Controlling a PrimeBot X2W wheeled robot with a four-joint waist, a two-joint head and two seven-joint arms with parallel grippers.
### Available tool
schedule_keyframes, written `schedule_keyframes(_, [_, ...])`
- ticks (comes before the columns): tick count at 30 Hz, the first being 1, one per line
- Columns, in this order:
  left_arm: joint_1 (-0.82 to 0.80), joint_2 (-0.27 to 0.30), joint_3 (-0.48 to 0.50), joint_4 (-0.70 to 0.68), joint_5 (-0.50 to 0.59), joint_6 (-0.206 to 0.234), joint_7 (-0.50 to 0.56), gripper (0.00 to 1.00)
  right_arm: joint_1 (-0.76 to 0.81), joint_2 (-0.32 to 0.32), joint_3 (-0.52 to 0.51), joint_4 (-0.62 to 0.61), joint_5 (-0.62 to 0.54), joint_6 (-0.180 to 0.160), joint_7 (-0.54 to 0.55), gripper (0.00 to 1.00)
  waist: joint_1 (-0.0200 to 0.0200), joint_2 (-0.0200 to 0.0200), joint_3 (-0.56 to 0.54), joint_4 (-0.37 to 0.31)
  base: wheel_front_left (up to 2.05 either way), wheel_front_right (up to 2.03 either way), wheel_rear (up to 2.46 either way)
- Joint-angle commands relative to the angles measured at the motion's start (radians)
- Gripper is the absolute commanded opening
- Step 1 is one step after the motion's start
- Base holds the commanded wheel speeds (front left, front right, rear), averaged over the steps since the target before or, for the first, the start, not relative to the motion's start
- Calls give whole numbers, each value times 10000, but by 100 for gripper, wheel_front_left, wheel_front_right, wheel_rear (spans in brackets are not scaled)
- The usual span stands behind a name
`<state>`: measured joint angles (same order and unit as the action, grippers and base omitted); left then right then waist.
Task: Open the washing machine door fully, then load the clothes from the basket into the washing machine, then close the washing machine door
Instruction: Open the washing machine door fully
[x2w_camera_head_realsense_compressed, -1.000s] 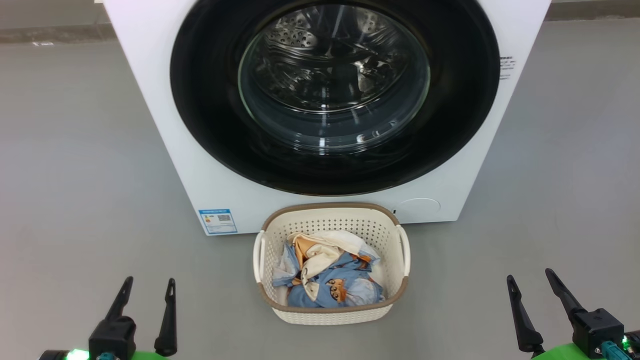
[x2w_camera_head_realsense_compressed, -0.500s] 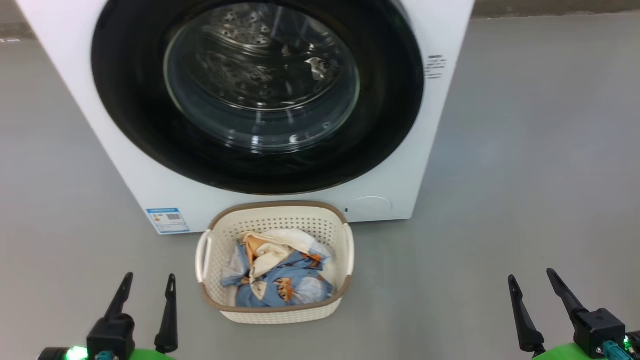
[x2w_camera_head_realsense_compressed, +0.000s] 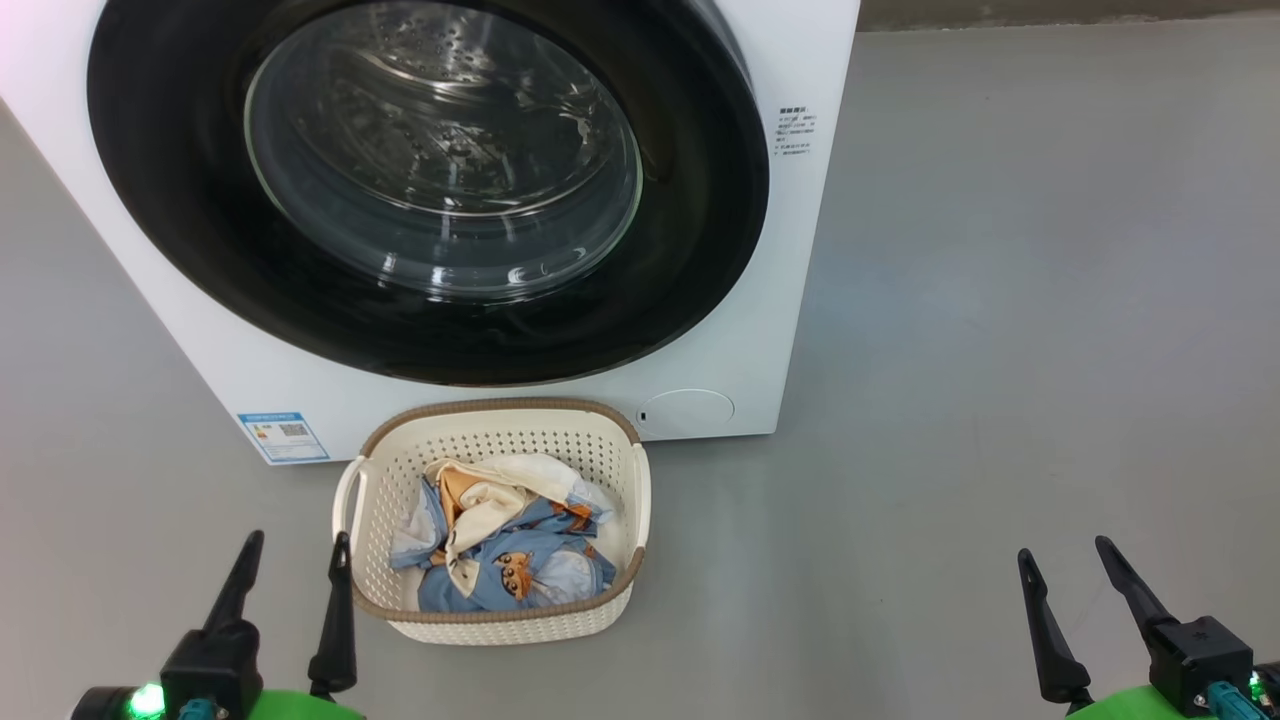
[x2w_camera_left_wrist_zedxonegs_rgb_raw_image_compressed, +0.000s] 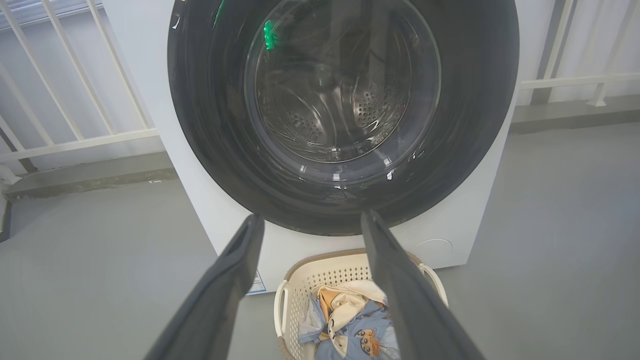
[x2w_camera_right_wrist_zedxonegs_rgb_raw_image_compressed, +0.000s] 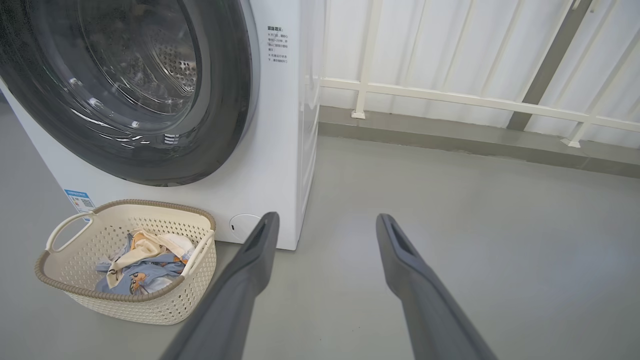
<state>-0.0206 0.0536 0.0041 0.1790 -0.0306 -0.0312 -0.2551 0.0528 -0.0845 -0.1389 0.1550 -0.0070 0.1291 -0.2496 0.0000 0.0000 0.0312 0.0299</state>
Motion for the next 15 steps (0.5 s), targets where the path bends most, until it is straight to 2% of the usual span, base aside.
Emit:
schedule_keyframes(1, [-384, 146, 395, -222, -6, -24, -67, 100, -229, -77, 212, -283, 21, 16, -122, 100, 0, 0, 4, -1, 0, 0, 0])
schedule_keyframes(9, [-296, 64, 477, -169, -19, -57, -67, 100, -324, 75, -62, -448, 324, 16, -122, 100, 0, 0, 33, -27, 0, 0, 0])
schedule_keyframes(10, [-296, 56, 483, -170, -25, -66, -67, 100, -334, 92, -80, -476, 374, 16, -122, 46, 0, 0, 41, -29, 0, 0, 0])
schedule_keyframes(11, [-297, 49, 493, -172, -33, -74, -67, 100, -345, 105, -95, -508, 422, 16, -122, 19, 0, 0, 48, -31, 0, 0, 0])
schedule_keyframes(12, [-300, 42, 505, -174, -40, -86, -67, 100, -351, 117, -99, -531, 480, 16, -122, 0, 0, 0, 52, -32, 0, 0, 0])
schedule_keyframes(15, [-277, 25, 527, -187, -49, -119, -67, 100, -345, 138, -116, -522, 693, 16, -122, 0, 0, 0, 45, -35, 0, 0, 0])
